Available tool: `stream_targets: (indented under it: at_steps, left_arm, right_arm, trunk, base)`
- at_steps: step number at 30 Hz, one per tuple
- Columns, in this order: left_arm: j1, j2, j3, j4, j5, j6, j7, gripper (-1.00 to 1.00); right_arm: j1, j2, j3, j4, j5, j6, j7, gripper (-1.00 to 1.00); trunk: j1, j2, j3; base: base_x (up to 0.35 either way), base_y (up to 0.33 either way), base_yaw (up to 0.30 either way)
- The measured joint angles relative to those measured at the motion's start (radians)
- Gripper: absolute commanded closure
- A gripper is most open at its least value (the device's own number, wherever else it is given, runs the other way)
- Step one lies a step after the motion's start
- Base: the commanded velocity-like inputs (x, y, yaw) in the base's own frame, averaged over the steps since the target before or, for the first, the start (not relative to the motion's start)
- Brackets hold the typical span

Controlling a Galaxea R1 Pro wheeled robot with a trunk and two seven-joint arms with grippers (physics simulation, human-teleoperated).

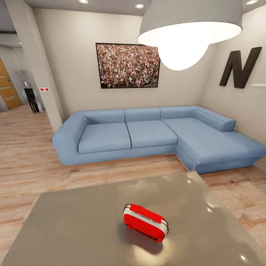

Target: Turn on the radio receiver that's on the table in the living room.

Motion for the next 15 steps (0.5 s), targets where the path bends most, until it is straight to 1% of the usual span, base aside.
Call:
stream_targets:
  at_steps: [15]
  left_arm:
    - [0.000,0.001,0.000,0.000,0.000,0.000,0.000,-1.00]
  right_arm:
    - [0.000,0.000,0.000,0.000,0.000,0.000,0.000,-1.00]
  trunk:
    - [0.000,0.000,-0.024]
  base:
    - [0.000,0.000,0.000]
